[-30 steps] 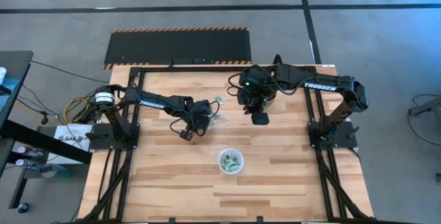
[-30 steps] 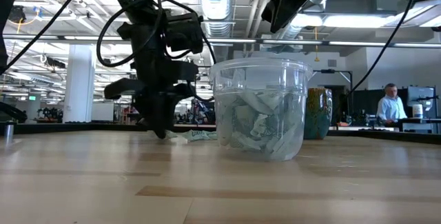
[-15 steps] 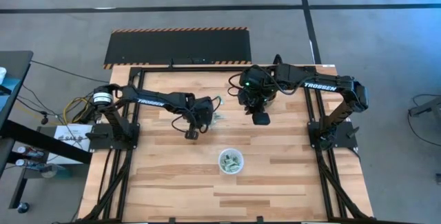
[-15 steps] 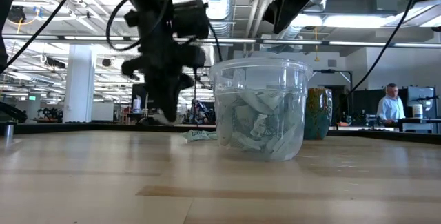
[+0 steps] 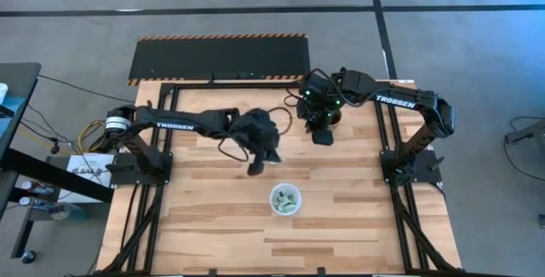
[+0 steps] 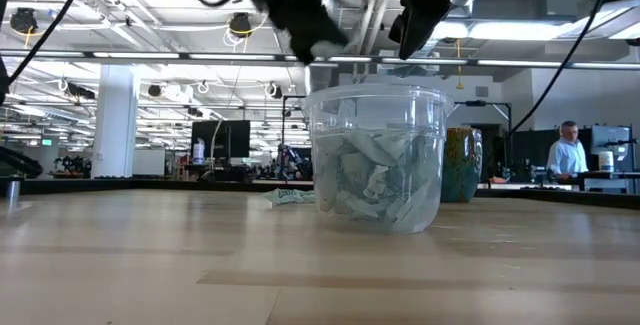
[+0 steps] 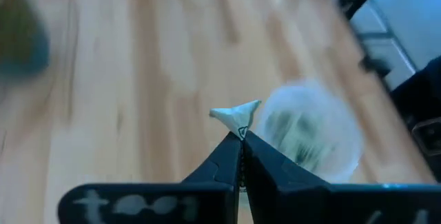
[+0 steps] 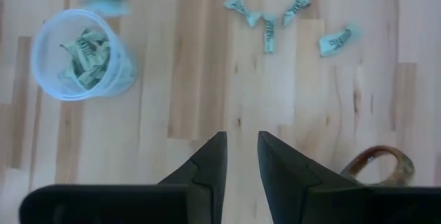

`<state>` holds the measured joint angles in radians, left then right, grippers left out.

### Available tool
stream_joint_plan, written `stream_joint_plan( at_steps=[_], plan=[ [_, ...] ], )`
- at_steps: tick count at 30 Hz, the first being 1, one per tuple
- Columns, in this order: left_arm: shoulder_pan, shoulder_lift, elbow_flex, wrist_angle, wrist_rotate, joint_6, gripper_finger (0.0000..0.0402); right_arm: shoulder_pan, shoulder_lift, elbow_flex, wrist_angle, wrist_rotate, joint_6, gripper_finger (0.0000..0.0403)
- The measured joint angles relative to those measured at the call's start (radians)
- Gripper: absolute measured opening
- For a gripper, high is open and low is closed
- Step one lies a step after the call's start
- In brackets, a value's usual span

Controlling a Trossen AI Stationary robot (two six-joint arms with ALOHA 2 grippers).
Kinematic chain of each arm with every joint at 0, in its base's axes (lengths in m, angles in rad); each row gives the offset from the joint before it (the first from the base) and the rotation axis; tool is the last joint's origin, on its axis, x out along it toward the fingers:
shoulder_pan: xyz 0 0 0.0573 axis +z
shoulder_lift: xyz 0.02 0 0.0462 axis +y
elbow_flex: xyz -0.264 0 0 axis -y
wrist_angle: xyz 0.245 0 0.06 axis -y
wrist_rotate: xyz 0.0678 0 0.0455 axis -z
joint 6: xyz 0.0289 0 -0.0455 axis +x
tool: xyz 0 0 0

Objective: Pick and place Stevia / Truvia into bins
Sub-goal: Put the green stevia packet into the transparent container

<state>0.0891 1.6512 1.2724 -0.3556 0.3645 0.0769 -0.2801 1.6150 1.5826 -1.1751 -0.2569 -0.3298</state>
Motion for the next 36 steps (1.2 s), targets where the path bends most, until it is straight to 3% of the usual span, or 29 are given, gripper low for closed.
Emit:
stream_joint_plan(
  at_steps=[4, 14, 26, 36],
  plan=[
    [-0.079, 0.002, 0.017, 0.085, -0.041, 0.039, 0.0, -0.038, 0.0, 0.0, 0.0, 0.0, 0.0, 0.0074],
    [-0.212, 0.003, 0.018, 0.12, -0.153, 0.085, 0.0, -0.172, 0.0, 0.0, 0.045, -0.006, -0.011, 0.0074],
    [-0.29, 0.096, 0.016, 0.238, -0.117, 0.009, 0.0, -0.21, 0.003, 0.0, 0.123, -0.008, 0.011, 0.0074],
    [-0.289, 0.103, 0.016, 0.273, -0.144, -0.063, 0.0009, -0.205, 0.003, 0.0, 0.122, -0.008, 0.007, 0.0074]
  ],
)
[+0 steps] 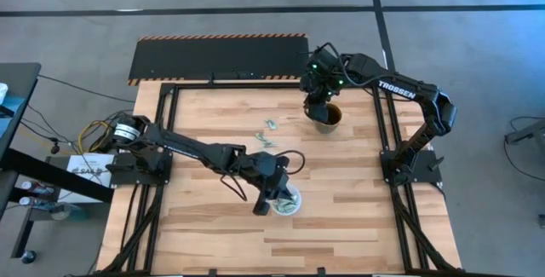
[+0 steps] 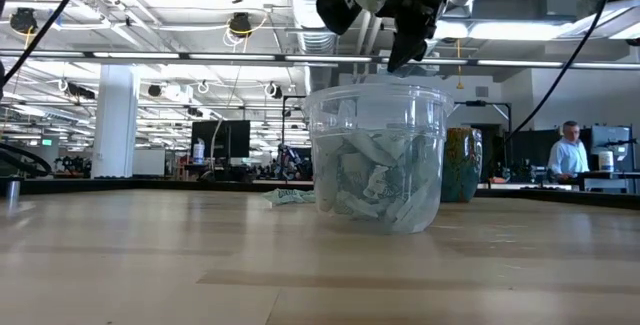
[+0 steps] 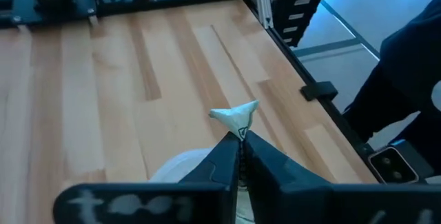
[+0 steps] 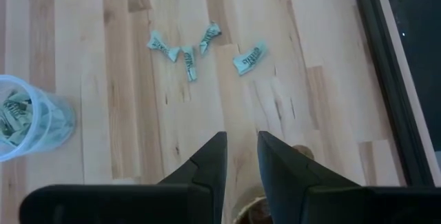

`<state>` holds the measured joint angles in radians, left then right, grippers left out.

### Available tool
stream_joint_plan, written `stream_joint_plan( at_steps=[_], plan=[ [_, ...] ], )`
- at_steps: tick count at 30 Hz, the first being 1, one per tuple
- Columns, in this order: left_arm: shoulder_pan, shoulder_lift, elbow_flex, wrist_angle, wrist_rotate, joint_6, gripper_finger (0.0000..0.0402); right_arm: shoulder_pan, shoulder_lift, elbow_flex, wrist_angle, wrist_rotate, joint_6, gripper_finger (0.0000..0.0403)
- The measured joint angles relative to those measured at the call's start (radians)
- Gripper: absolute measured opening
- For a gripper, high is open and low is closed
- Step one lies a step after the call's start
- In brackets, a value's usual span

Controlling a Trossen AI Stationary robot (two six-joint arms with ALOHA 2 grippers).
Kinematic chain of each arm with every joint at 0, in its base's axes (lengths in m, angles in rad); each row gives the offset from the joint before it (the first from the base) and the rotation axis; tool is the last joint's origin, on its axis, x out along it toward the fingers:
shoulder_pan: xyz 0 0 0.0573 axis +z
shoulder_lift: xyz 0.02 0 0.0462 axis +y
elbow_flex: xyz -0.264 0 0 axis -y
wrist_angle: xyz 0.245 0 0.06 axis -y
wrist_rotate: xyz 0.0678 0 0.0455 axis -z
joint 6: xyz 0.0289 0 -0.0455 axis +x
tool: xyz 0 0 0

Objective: Pick and place Stevia / Truvia into bins
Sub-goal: Put the green stevia packet into the transparent container

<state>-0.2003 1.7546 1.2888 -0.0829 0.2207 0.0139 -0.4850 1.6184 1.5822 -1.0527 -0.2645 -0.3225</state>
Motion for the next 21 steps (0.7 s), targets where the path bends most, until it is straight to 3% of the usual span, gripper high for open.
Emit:
stream_joint_plan(
  at_steps=[11, 18, 21],
  plan=[
    [0.018, -0.001, 0.001, -0.081, -0.053, -0.146, 0.0105, 0.0, 0.0, 0.0, 0.04, 0.0, 0.0, 0.0074],
    [0.103, -0.08, 0.002, -0.284, 0.035, -0.357, 0.0116, 0.027, 0.006, 0.0, 0.183, 0.0, 0.037, 0.0074],
    [0.116, -0.151, 0.002, -0.436, -0.032, -0.372, 0.0116, 0.028, 0.007, 0.0, 0.256, 0.0, 0.124, 0.0074]
  ],
)
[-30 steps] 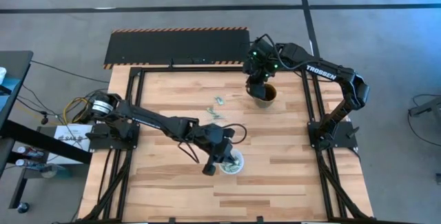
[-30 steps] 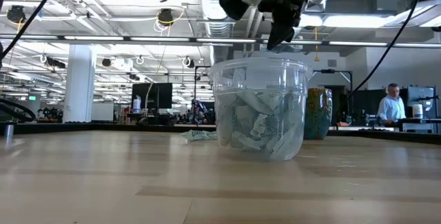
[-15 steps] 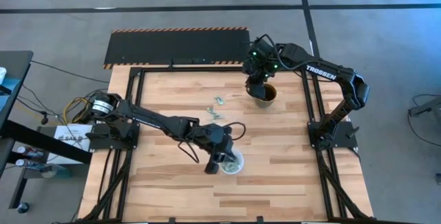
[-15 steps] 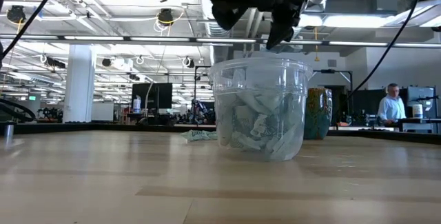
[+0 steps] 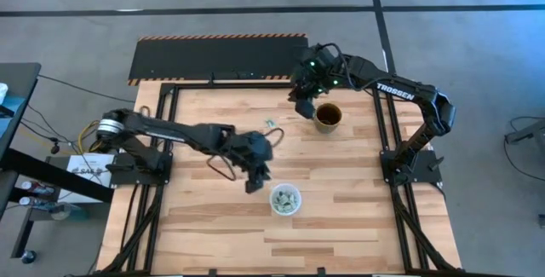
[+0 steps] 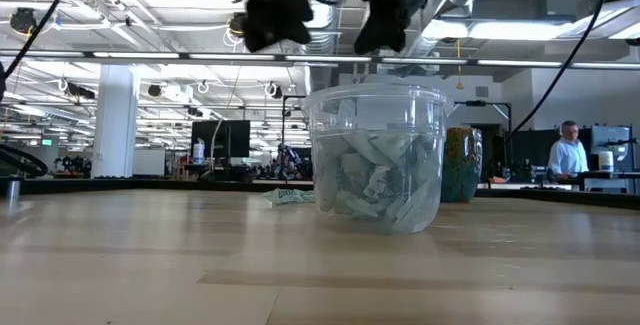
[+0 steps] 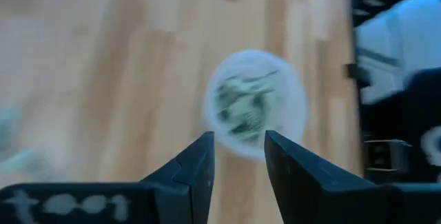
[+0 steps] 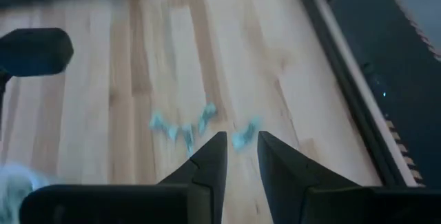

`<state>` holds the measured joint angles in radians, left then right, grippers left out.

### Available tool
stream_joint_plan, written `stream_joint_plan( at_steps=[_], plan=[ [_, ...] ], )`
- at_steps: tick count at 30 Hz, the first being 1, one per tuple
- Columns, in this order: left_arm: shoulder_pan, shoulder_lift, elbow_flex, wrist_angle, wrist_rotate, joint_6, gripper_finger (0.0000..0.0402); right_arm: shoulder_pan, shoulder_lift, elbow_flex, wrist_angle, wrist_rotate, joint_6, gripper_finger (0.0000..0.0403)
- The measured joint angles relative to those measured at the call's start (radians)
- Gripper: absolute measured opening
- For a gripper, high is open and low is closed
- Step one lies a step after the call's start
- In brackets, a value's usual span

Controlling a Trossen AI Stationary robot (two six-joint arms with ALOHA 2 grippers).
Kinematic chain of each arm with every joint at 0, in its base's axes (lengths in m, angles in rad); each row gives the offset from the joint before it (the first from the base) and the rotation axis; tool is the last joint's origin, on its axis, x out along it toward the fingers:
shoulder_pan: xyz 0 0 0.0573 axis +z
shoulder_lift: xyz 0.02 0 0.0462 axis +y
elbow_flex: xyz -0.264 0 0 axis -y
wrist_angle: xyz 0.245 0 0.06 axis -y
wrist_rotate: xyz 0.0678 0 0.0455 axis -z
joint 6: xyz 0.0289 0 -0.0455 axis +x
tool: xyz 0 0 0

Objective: Pick and place Stevia / Truvia into bins
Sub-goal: Put the green stevia packet into the transparent container

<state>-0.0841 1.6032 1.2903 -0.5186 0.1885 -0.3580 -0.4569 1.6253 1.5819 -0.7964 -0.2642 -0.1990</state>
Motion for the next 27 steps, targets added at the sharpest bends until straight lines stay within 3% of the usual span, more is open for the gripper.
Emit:
stream_joint_plan(
  at_steps=[6, 10, 20, 27],
  plan=[
    [-0.015, -0.176, -0.003, -0.216, -0.301, -0.017, 0.0116, -0.023, 0.046, 0.003, 0.098, -0.012, 0.12, 0.0074],
    [-0.028, -0.304, -0.054, -0.255, -0.425, -0.063, 0.0116, -0.038, 0.115, 0.004, 0.106, -0.023, 0.128, 0.0079],
    [-0.033, -0.591, -0.35, -0.152, -0.508, -0.262, 0.0116, -0.032, 0.317, 0.05, 0.134, -0.119, 0.183, 0.0133],
    [-0.041, -0.665, -0.493, -0.048, -0.522, -0.28, 0.0116, -0.023, 0.438, 0.048, 0.13, -0.121, 0.343, 0.0185]
  ],
)
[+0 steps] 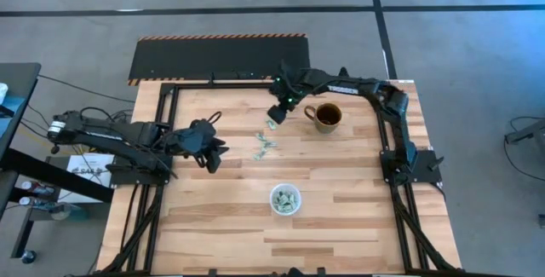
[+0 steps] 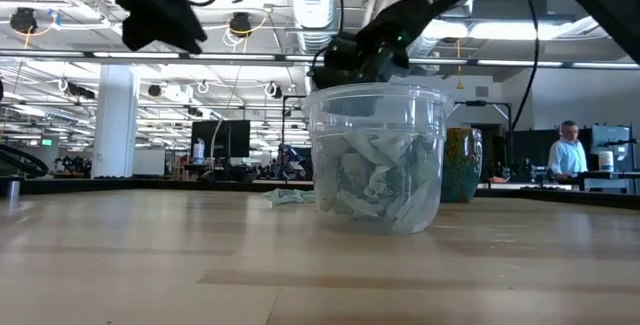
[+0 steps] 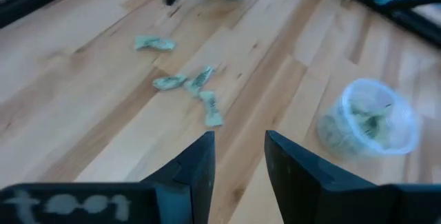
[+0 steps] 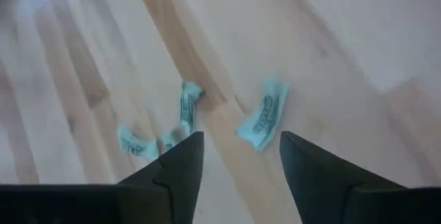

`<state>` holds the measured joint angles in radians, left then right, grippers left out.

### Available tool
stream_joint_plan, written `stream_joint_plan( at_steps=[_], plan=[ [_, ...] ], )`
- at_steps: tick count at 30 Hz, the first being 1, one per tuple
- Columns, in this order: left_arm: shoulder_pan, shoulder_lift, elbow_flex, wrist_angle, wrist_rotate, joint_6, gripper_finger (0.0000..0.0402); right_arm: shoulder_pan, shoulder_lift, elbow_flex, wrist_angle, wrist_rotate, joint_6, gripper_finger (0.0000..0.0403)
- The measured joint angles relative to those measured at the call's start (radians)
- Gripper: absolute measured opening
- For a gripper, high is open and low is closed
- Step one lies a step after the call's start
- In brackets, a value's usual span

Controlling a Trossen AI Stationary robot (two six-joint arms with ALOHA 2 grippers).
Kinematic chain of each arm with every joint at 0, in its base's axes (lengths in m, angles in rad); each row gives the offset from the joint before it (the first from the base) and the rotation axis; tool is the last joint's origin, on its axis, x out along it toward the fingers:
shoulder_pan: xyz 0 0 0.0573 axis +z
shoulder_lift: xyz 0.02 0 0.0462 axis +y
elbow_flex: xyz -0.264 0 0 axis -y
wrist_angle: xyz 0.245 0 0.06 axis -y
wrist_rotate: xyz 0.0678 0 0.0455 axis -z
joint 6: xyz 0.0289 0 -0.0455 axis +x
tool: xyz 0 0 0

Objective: Pick and place Stevia / Truvia into bins
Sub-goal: Put the green stevia packet into the transparent container

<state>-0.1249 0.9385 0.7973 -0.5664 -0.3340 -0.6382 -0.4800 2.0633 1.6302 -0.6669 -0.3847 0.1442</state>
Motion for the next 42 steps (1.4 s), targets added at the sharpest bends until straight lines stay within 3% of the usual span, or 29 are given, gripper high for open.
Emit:
stream_joint_plan(
  at_steps=[4, 10, 24, 27, 42],
  plan=[
    [0.003, -0.002, -0.022, -0.002, -0.02, 0.031, 0.0116, 0.024, 0.045, 0.0, -0.004, 0.068, 0.095, 0.0204],
    [0.011, -0.003, -0.025, -0.001, -0.029, 0.06, 0.0116, 0.069, 0.071, 0.017, -0.008, 0.253, 0.092, 0.0205],
    [0.021, -0.006, -0.025, -0.002, -0.029, 0.07, 0.0116, 0.153, 0.114, 0.049, 0.006, 0.279, 0.203, 0.0174],
    [0.021, -0.006, -0.025, -0.002, -0.025, 0.071, 0.0116, 0.17, 0.147, 0.071, -0.014, 0.35, 0.199, 0.0171],
    [0.021, -0.006, -0.025, -0.009, 0.015, 0.123, 0.0116, 0.109, 0.206, 0.099, -0.117, 0.337, 0.249, 0.0183]
  ],
)
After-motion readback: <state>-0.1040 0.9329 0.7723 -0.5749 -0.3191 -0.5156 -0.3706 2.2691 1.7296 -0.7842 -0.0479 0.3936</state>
